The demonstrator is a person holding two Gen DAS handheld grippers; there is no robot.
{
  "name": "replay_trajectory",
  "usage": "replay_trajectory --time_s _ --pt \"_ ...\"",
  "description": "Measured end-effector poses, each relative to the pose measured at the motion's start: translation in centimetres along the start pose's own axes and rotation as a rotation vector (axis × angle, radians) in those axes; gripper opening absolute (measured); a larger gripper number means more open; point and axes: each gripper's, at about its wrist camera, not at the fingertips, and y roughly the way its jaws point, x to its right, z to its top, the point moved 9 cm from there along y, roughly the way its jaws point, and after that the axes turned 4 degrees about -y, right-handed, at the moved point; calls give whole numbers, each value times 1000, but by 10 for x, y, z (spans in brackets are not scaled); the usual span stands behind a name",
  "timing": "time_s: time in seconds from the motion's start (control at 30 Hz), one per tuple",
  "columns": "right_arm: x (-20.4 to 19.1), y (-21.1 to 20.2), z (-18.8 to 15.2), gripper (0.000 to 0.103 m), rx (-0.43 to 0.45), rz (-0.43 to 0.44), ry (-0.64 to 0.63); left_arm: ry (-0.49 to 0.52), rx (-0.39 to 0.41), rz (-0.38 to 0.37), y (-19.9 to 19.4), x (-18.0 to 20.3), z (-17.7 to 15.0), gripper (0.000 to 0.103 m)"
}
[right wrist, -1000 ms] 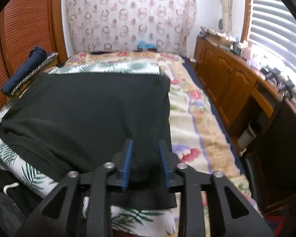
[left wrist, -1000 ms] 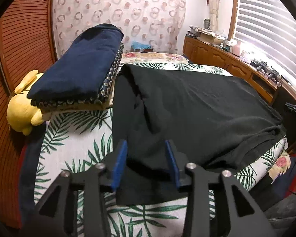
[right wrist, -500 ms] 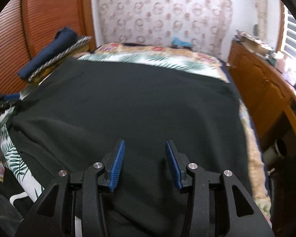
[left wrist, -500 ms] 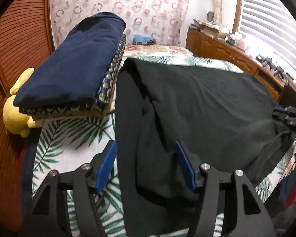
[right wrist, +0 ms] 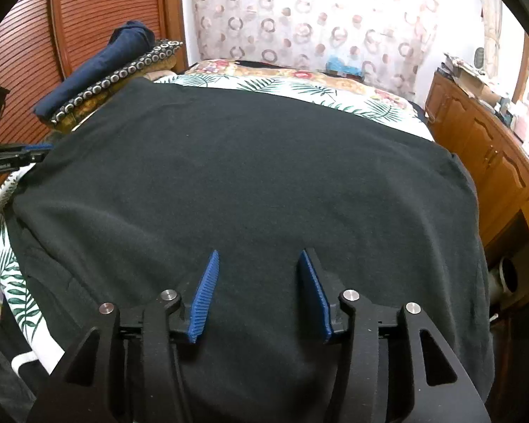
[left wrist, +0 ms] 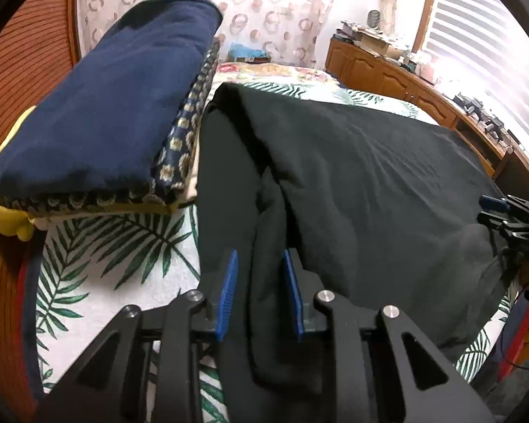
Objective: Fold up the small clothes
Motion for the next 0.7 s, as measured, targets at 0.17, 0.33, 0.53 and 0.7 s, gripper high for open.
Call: replay_trajectory --time_s 0.17,0.33,0.53,0.7 --pt "-2 1 0 52 2 -2 0 18 5 -28 -3 4 -4 11" --pt "-3 1 0 52 1 -1 -1 31 72 32 -22 8 -4 0" --pt "-3 1 0 52 3 -3 0 -2 109 49 -49 7 -19 0" --pt "-3 1 0 52 3 -3 1 -11 95 71 -46 2 -18 2"
